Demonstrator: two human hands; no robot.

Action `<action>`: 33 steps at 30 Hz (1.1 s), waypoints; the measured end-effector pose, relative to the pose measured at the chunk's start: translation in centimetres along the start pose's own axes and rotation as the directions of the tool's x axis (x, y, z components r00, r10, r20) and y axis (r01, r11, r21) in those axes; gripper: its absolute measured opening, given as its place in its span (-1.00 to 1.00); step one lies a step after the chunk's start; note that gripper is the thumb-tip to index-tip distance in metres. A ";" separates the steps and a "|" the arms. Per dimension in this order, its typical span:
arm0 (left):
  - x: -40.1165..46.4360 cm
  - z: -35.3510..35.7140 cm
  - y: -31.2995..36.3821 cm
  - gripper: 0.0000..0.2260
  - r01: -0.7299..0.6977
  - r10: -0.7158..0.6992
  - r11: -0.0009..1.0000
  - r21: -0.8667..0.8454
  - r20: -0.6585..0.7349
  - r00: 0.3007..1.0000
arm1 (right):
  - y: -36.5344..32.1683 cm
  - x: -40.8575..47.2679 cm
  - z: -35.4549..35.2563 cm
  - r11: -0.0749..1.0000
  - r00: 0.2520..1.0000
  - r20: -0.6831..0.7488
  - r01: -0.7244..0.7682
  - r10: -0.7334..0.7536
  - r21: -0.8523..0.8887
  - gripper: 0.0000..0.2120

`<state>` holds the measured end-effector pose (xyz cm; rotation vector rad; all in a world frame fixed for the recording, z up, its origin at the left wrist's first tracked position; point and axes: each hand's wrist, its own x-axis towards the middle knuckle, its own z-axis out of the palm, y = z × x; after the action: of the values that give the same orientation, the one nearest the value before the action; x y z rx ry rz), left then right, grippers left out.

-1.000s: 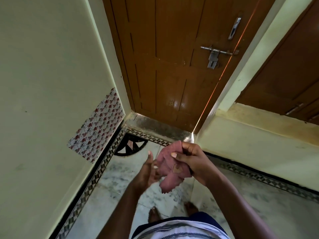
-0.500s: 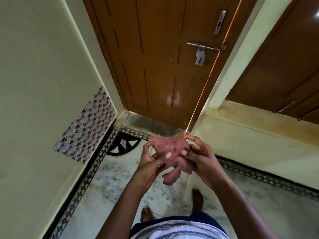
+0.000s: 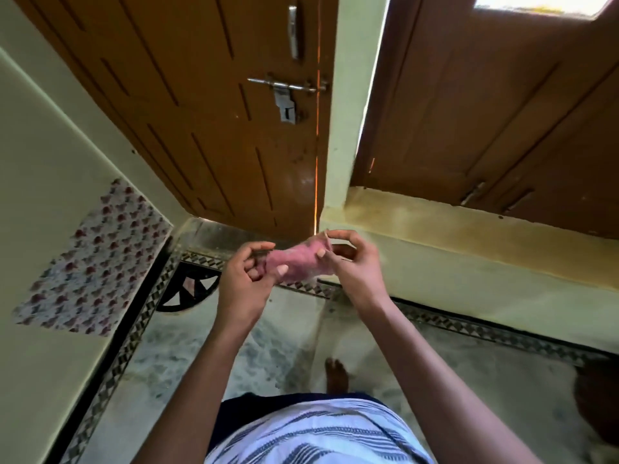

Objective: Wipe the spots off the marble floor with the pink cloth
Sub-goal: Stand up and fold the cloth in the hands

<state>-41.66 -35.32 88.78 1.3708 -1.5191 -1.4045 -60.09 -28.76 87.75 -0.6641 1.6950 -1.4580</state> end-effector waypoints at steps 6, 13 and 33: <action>2.0 4.9 2.6 -0.69 -0.061 0.065 0.992 0.106 -0.032 0.997 | -1.7 3.5 -5.0 0.998 0.998 0.046 -0.047 0.050 -0.051 -0.58; 4.5 7.5 4.5 -0.71 -0.227 0.233 0.921 0.315 0.020 0.972 | -2.7 5.7 -6.7 0.965 0.999 0.020 0.034 -0.030 -0.259 -0.64; 12.2 6.8 5.8 -0.78 -0.362 0.285 0.890 0.276 0.283 0.916 | -5.3 8.9 -5.1 0.922 0.946 -0.038 0.304 -0.322 -0.240 -0.85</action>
<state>-52.46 -45.72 90.62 1.0815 -2.1046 -1.1704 -69.75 -34.10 91.12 -1.0601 1.9024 -1.5301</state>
